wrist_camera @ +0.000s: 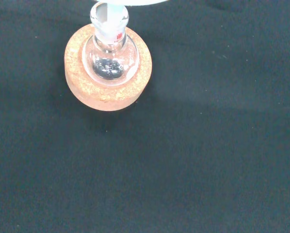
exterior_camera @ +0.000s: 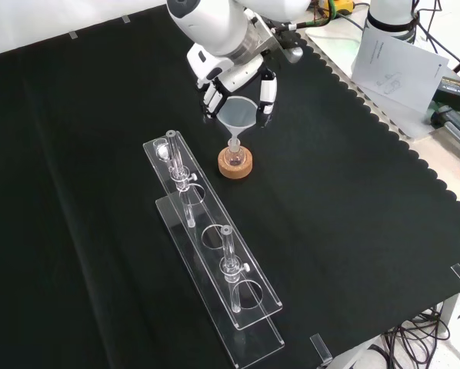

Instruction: Place the funnel on the round-bottom flask.

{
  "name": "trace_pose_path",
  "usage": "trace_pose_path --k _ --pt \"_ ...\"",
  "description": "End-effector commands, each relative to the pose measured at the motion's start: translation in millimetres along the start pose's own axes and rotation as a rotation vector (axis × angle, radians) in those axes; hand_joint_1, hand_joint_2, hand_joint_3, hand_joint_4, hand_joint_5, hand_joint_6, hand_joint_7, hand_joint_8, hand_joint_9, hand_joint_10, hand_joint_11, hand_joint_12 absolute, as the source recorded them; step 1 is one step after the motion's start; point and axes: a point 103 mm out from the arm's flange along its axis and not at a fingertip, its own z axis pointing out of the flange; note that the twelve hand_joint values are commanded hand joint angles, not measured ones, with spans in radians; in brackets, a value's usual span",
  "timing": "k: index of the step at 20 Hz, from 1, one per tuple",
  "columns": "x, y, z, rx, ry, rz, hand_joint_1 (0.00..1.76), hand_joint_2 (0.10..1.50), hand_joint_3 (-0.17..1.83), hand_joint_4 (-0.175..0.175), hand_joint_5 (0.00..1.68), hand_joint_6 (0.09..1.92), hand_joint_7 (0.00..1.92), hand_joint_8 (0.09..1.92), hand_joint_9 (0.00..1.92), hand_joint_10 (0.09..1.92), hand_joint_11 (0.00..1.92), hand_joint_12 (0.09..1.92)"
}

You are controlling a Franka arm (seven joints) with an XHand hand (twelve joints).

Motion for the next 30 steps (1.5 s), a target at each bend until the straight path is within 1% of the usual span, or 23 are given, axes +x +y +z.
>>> trace_pose_path --k 1,2,6,9,10,11,13,14,15,17,19,20,22,25,26,27,28,30 --pt "18 3 3 0.012 0.002 0.014 0.64 0.88 0.38 -0.057 0.55 0.09 0.61 0.76 1.03 0.61 0.50 1.35" --pt "19 4 4 0.014 -0.004 0.015 0.64 0.88 0.38 -0.057 0.55 0.09 0.61 0.76 1.03 0.61 0.50 1.35" --pt "13 8 10 0.024 -0.006 0.026 0.63 0.88 0.38 -0.056 0.55 0.09 0.61 0.76 1.03 0.61 0.50 1.35" --pt "15 8 11 0.028 -0.012 0.029 0.63 0.88 0.38 -0.056 0.55 0.09 0.61 0.76 1.02 0.61 0.50 1.35" --pt "-1 10 14 0.032 0.003 0.018 0.63 0.88 0.38 -0.056 0.55 0.09 0.61 0.76 1.02 0.61 0.50 1.35" --pt "-5 11 15 0.034 0.000 0.023 0.63 0.88 0.38 -0.056 0.55 0.09 0.61 0.76 1.02 0.61 0.50 1.35" --pt "1 10 14 0.031 -0.021 0.030 0.63 0.88 0.38 -0.056 0.55 0.09 0.61 0.76 1.02 0.61 0.50 1.35" --pt "-6 11 15 0.029 -0.006 0.019 0.63 0.88 0.38 -0.056 0.55 0.09 0.61 0.76 1.02 0.61 0.50 1.35" --pt "-9 11 16 0.030 -0.004 0.019 0.63 0.88 0.39 -0.056 0.55 0.09 0.61 0.76 1.02 0.61 0.50 1.35" --pt "-5 10 15 0.030 -0.009 0.027 0.62 0.88 0.39 -0.056 0.55 0.09 0.61 0.76 1.02 0.61 0.50 1.35" --pt "4 8 14 0.033 -0.006 0.030 0.62 0.88 0.39 -0.057 0.55 0.09 0.61 0.76 1.02 0.61 0.50 1.35" --pt "-7 9 16 0.038 0.017 0.022 0.62 0.88 0.39 -0.057 0.55 0.09 0.61 0.76 1.02 0.61 0.50 1.35" --pt "-8 9 17 0.041 0.016 0.025 0.62 0.88 0.39 -0.057 0.54 0.09 0.60 0.76 1.01 0.61 0.50 1.36" --pt "7 7 15 0.036 0.001 0.027 0.61 0.87 0.39 -0.057 0.54 0.09 0.60 0.76 1.00 0.61 0.49 1.35" --pt "-7 9 18 0.036 0.022 0.014 0.61 0.87 0.39 -0.057 0.54 0.09 0.60 0.76 1.00 0.61 0.49 1.35" --pt "-12 9 19 0.038 0.017 0.016 0.60 0.87 0.38 -0.057 0.54 0.09 0.59 0.76 1.00 0.61 0.49 1.35" --pt "-11 10 19 0.039 0.013 0.017 0.60 0.87 0.38 -0.058 0.54 0.09 0.59 0.76 1.00 0.61 0.49 1.36" --pt "-14 10 19 0.043 0.018 0.004 0.60 0.86 0.38 -0.058 0.54 0.09 0.59 0.76 0.99 0.61 0.49 1.36"
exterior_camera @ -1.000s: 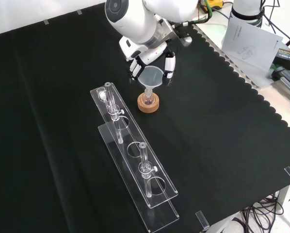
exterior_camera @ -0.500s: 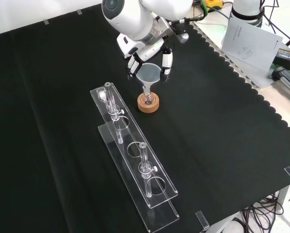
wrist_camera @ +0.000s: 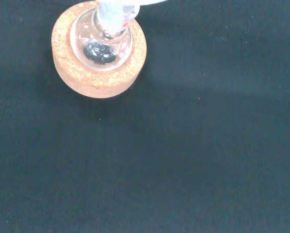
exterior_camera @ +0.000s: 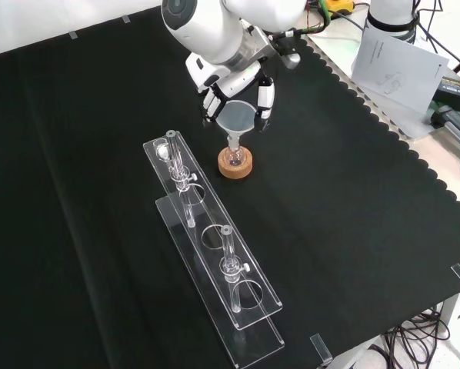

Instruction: Place the funnel on the round-bottom flask.

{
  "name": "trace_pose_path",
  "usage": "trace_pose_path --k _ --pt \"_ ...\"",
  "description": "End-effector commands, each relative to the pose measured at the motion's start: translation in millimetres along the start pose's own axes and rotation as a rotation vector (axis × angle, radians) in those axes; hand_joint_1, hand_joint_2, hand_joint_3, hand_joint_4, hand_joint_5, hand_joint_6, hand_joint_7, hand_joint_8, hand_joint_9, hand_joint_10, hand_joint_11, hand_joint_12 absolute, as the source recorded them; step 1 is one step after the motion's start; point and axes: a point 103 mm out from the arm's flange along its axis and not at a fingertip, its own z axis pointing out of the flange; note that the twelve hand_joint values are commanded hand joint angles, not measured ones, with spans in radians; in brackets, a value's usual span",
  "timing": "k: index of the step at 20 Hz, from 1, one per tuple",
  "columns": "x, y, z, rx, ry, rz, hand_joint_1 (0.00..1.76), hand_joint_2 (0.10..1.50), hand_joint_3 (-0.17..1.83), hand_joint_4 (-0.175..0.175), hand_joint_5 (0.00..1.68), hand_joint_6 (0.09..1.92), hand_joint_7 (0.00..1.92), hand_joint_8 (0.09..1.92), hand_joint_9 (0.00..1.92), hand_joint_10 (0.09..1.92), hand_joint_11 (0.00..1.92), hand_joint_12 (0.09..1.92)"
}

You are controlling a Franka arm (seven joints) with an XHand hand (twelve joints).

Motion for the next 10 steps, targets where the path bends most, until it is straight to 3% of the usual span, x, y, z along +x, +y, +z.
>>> trace_pose_path --k 1,7,10 --pt "-11 1 4 0.008 0.005 -0.012 0.60 0.86 0.38 -0.058 0.54 0.09 0.58 0.76 0.98 0.61 0.49 1.36" --pt "18 -1 0 0.007 -0.022 0.001 0.59 0.85 0.39 -0.057 0.53 0.09 0.54 0.78 0.92 0.62 0.47 1.36" --pt "20 -2 0 0.007 -0.014 -0.002 0.59 0.85 0.39 -0.057 0.52 0.09 0.54 0.78 0.90 0.62 0.47 1.37"
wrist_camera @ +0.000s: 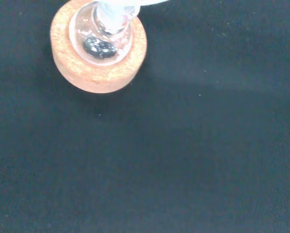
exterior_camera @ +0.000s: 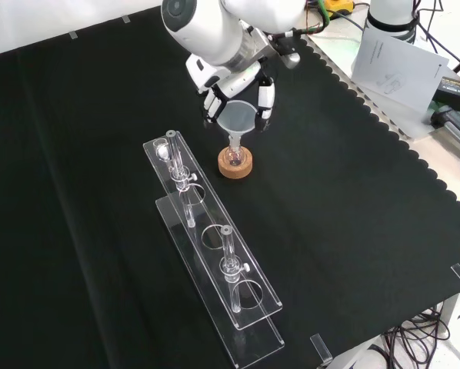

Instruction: Place the funnel on the round-bottom flask.

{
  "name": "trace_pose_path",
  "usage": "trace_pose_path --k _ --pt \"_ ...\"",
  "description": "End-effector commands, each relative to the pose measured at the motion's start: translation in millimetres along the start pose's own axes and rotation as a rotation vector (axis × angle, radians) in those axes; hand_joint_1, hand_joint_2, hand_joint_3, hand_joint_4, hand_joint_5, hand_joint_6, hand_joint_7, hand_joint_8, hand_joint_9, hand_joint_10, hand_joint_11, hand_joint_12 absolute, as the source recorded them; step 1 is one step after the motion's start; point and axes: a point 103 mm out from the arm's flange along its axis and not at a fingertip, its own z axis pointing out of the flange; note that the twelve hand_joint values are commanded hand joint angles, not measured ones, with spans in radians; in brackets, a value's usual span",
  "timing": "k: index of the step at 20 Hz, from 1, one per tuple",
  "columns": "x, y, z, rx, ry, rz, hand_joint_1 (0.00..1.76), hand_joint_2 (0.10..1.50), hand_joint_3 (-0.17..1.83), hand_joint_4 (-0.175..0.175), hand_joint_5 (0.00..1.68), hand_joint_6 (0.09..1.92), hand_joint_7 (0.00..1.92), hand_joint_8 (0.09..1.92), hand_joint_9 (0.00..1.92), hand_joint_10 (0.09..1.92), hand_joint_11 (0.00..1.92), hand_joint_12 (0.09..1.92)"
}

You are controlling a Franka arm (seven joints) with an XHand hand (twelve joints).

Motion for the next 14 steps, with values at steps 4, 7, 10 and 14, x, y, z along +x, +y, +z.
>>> trace_pose_path --k 4,7,10,14 --pt "-5.9 1.6 3.4 0.003 0.021 0.008 0.58 0.85 0.39 -0.058 0.52 0.09 0.53 0.78 0.89 0.62 0.47 1.37" --pt "-5.6 1.6 2.9 0.000 0.008 0.008 0.58 0.85 0.39 -0.058 0.52 0.09 0.53 0.78 0.88 0.62 0.47 1.37" --pt "-10.5 1.9 3.4 -0.006 0.005 -0.003 0.58 0.85 0.39 -0.058 0.52 0.09 0.51 0.78 0.85 0.61 0.47 1.37" --pt "-9.8 1.9 2.8 -0.010 0.001 -0.002 0.58 0.85 0.39 -0.059 0.51 0.09 0.48 0.77 0.81 0.60 0.46 1.36"
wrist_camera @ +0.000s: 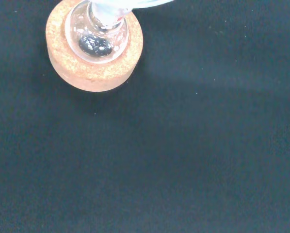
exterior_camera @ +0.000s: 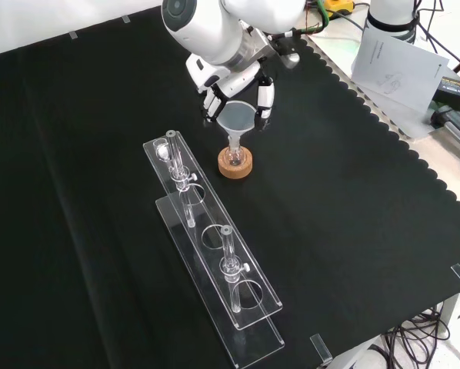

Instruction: Place the funnel on the round-bottom flask.

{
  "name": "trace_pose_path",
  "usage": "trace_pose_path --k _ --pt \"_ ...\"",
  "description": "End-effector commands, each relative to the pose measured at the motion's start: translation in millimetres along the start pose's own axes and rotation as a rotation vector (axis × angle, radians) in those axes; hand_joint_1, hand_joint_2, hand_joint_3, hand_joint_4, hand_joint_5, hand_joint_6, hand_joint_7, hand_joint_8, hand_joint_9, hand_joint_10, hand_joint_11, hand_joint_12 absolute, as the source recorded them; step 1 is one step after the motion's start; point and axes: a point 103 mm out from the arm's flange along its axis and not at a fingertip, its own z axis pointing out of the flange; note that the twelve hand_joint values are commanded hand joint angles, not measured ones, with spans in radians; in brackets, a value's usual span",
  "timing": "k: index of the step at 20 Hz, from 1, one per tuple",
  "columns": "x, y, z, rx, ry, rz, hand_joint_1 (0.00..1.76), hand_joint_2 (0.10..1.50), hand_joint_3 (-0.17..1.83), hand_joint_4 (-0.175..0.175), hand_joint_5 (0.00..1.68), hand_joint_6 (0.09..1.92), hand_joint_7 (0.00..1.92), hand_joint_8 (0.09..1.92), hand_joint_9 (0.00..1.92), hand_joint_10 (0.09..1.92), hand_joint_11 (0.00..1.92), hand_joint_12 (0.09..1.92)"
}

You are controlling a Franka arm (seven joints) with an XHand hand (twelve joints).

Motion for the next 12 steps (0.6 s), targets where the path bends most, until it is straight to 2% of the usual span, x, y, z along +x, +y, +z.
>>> trace_pose_path --k 1,3,4,6,9,10,12 --pt "2 0 -1 -0.008 -0.010 0.002 0.58 0.85 0.39 -0.059 0.51 0.09 0.48 0.77 0.80 0.60 0.46 1.36" --pt "14 -1 -4 -0.008 -0.024 0.005 0.58 0.85 0.39 -0.059 0.51 0.09 0.47 0.77 0.80 0.60 0.46 1.36" --pt "3 0 -3 -0.008 -0.006 -0.005 0.58 0.85 0.39 -0.059 0.51 0.09 0.47 0.77 0.79 0.60 0.46 1.36" --pt "3 0 -2 -0.010 -0.013 -0.004 0.58 0.85 0.39 -0.059 0.51 0.09 0.47 0.78 0.79 0.60 0.46 1.37" --pt "20 -2 -5 -0.010 -0.018 0.002 0.58 0.85 0.39 -0.059 0.51 0.09 0.46 0.78 0.78 0.60 0.46 1.37" --pt "9 0 -3 -0.011 -0.006 -0.013 0.57 0.85 0.39 -0.060 0.51 0.09 0.46 0.78 0.78 0.61 0.45 1.37" --pt "6 0 -2 -0.015 -0.034 -0.009 0.57 0.85 0.39 -0.060 0.51 0.09 0.46 0.78 0.78 0.61 0.45 1.37"
